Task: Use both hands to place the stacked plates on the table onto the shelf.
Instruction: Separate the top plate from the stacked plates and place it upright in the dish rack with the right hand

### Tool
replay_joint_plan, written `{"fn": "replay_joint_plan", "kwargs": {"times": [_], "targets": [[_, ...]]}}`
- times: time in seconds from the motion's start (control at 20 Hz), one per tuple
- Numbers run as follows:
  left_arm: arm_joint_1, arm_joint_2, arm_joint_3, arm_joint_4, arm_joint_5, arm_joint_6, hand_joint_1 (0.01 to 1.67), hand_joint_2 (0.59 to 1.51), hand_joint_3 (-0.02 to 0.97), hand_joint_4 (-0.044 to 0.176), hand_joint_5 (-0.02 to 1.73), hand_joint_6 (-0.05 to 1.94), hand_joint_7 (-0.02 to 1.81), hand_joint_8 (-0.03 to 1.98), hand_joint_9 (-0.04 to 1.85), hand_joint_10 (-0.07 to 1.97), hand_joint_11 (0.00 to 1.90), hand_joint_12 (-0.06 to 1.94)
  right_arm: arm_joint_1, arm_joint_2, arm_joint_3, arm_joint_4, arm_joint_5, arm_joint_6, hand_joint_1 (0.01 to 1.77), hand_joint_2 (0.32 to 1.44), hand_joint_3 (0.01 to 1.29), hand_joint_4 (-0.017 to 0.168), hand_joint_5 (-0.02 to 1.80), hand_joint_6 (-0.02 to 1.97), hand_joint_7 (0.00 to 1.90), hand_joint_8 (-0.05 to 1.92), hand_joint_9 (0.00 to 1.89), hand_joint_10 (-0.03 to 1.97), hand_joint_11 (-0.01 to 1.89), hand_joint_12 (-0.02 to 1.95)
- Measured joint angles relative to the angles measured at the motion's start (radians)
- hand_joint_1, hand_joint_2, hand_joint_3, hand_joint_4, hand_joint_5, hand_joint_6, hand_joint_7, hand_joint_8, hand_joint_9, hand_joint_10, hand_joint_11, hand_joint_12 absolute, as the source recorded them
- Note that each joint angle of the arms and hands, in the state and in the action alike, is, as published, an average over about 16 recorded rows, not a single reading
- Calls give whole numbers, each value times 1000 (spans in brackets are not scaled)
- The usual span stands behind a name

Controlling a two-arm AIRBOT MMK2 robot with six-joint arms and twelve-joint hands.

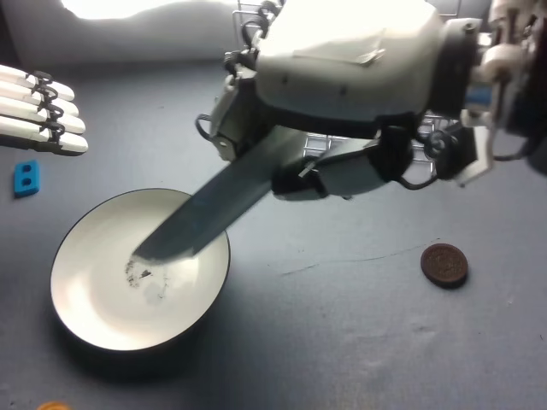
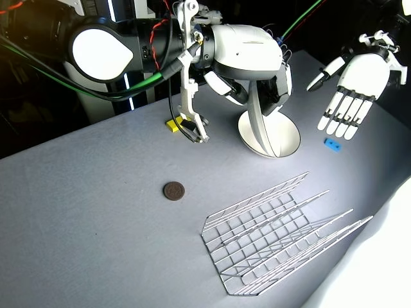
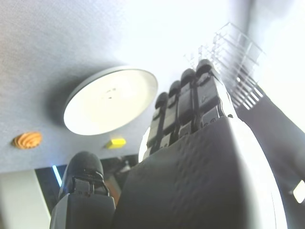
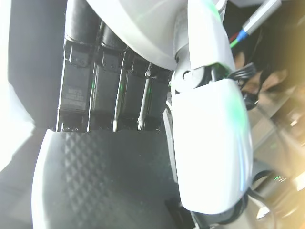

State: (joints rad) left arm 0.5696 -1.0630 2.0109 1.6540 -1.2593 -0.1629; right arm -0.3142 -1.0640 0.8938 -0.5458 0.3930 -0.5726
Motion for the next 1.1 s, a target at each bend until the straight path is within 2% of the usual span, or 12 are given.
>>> {"fn": "replay_joint_plan", "kwargs": {"times": [0.55, 0.85, 1.1], "targets": [[5, 0, 0, 3, 0, 1, 16, 1182, 14, -2, 19, 7, 19, -7, 17, 16, 15, -16, 144, 121, -23, -329, -48, 630, 1318, 973, 13, -8, 1025, 768, 1140, 613, 1083, 969, 948, 1073], [5, -1, 0, 3, 0, 1, 16, 1182, 14, -1, 20, 7, 19, -6, 16, 16, 14, -16, 215, 158, 13, -535, -47, 928, 1338, 973, 13, -9, 1020, 768, 1131, 633, 1074, 984, 941, 1079], [5, -3, 0, 3, 1, 1, 16, 1181, 14, -1, 20, 7, 19, -7, 17, 16, 15, -16, 250, 170, 64, -690, -46, 1147, 1346, 973, 12, -9, 1015, 768, 1119, 660, 1069, 968, 937, 1081]]}}
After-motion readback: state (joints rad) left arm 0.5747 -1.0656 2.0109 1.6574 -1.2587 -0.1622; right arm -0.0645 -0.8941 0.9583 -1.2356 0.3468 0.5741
